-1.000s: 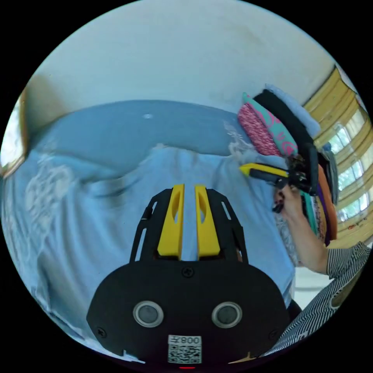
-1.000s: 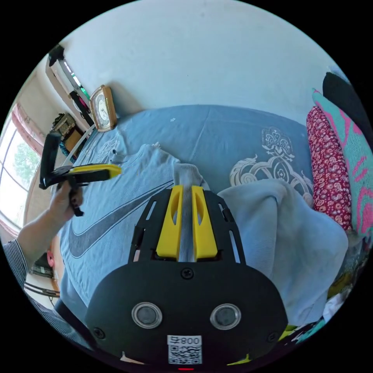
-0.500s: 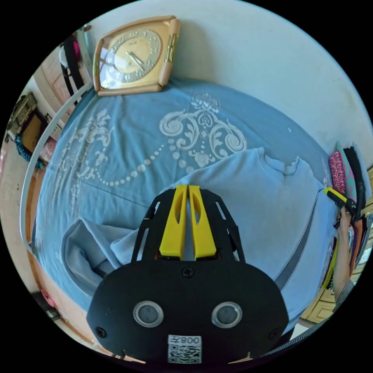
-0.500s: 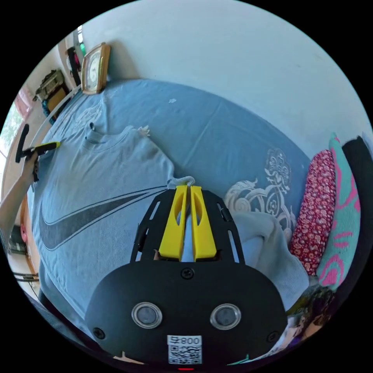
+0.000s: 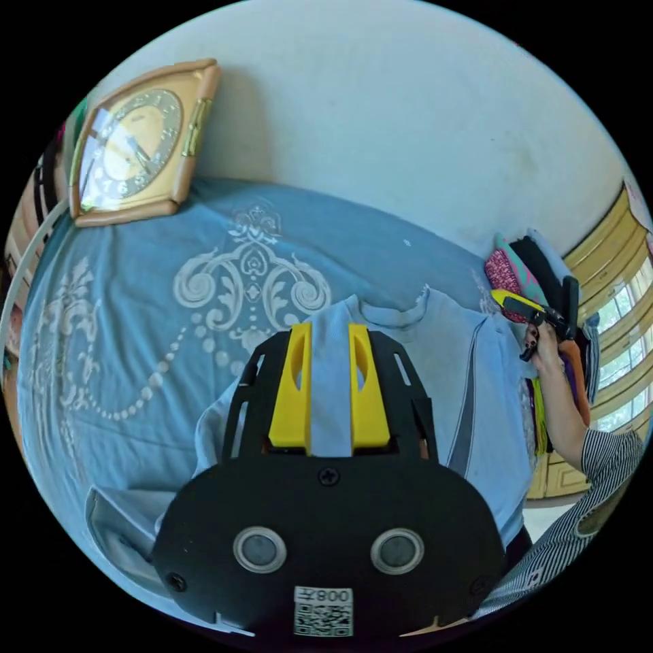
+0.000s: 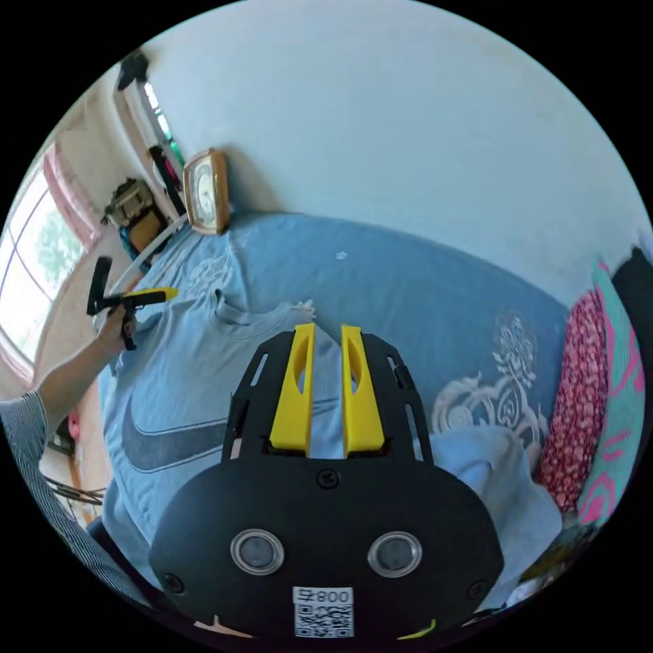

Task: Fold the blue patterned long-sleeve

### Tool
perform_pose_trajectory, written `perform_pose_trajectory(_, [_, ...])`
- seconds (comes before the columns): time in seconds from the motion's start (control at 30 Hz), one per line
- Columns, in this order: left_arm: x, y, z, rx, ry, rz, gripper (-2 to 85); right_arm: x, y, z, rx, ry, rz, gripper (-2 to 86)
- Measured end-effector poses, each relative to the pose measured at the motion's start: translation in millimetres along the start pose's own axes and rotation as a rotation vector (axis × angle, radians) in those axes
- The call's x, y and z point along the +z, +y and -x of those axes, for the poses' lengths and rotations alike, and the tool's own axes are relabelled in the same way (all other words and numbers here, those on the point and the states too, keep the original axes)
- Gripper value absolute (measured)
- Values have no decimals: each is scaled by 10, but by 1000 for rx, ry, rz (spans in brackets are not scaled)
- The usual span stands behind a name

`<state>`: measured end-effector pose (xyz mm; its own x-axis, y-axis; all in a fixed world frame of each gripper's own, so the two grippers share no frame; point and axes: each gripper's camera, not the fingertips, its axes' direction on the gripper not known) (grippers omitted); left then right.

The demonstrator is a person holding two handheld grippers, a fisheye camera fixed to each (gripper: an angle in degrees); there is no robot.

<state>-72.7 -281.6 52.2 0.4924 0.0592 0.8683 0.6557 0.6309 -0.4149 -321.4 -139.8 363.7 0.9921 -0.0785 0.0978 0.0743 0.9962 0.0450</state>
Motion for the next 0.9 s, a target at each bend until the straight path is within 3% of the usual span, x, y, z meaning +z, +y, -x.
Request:
perform_pose_trajectory(0.13, [239, -53, 53, -16, 9, 65, 79, 773, -556, 395, -89, -44, 148, 88])
perform_pose_trajectory(0.27, [258, 71, -32, 53, -94, 66, 35, 1167, -728, 546, -132, 51, 214, 76])
perform_pose_trajectory(0.47, [-149, 272, -111, 70, -90, -96, 10, 657, -760, 490, -116, 17, 99, 16])
perform_pose_trajectory(0.53, [-112, 298, -115, 57, -118, -85, 10, 637, -803, 388, -70, -24, 90, 13])
perform_pose_trajectory(0.63, [242, 327, -127, 39, -174, 73, 11, 1008, -848, 414, -47, -24, 209, 10])
perform_pose_trajectory(0.9, [-324, 900, -281, -4, 3, -160, 23, 201, -541, 488, -28, 14, 60, 6])
